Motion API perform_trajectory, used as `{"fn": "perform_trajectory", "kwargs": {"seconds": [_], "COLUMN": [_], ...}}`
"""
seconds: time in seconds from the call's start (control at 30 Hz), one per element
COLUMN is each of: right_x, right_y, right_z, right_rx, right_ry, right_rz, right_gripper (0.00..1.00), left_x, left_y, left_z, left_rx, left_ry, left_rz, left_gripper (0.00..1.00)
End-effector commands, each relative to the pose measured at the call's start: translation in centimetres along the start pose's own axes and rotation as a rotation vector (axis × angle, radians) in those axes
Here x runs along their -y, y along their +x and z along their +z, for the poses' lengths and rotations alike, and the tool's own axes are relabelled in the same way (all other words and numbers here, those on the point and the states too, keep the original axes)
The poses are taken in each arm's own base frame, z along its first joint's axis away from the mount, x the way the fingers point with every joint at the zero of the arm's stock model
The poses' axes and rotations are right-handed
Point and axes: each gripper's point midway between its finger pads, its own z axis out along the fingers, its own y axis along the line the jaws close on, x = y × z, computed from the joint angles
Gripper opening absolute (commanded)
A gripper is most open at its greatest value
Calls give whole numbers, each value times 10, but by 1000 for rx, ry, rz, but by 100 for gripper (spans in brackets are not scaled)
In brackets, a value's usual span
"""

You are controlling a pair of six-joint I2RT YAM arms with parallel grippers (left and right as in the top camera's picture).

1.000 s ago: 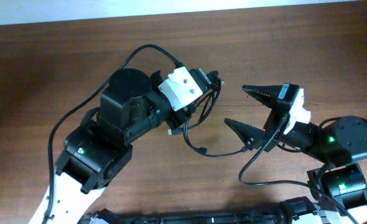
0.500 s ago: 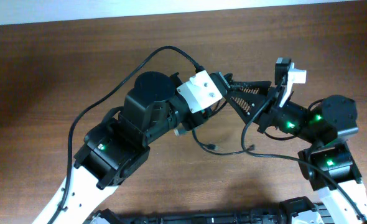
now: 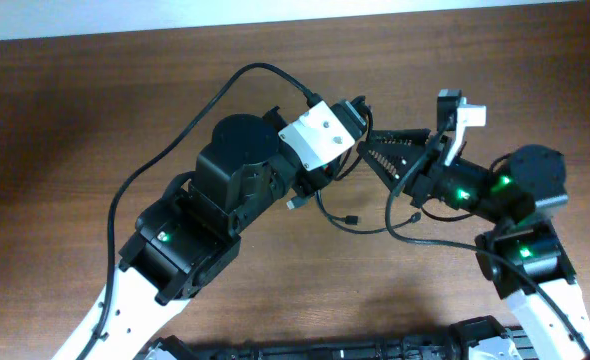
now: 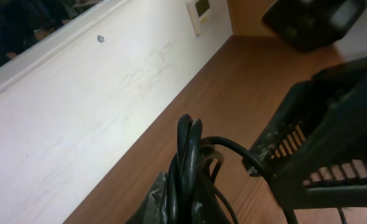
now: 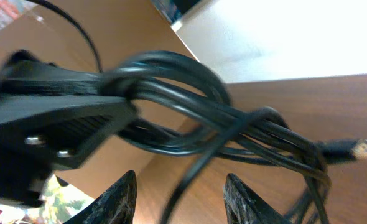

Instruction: Untangle cables

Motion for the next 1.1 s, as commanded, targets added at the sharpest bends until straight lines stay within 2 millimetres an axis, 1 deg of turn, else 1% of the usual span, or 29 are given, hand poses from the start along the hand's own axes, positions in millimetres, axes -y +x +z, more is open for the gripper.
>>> {"fn": "perform_trajectory", "kwargs": {"seconds": [0.0, 0.1, 0.33, 0.4, 0.53, 0.67, 0.8, 0.87, 0.9, 0.93, 1.07], "right_x": [12, 19, 17, 17, 17, 17, 18, 17, 18, 18, 18], "right_y": [7, 8, 7, 7, 7, 7, 7, 7, 7, 7, 7], "right_z": [6, 7, 7, 7, 7, 7, 7, 7, 7, 7, 7], "right_rx": [-37, -44, -39, -39, -39, -39, -38, -38, -39, -39, -39], "right_ry": [10, 21, 17, 16, 17, 17, 18, 18, 18, 18, 18], "right_rz": [1, 16, 9, 8, 4, 4, 4, 4, 4, 4, 4], "right_gripper": [45, 44, 44, 43, 44, 43, 17, 12, 6, 4, 4], "left_x": [-8, -3, 9, 10, 16, 16, 16, 16, 16, 15, 10], "left_y": [-21, -22, -20, -16, 1, 5, 5, 4, 3, 2, 0], "left_z": [-23, -26, -26, -26, -26, -26, -27, -27, -27, -27, -26], "left_rx": [68, 75, 72, 58, -8, -25, -24, -21, -18, -14, -12], "left_ry": [-33, -5, 56, 61, 89, 87, 87, 86, 85, 82, 54], "left_rz": [15, 16, 17, 20, 85, 88, 91, 91, 91, 91, 83], "left_gripper": [0, 0, 0, 0, 0, 0, 0, 0, 0, 0, 0]}}
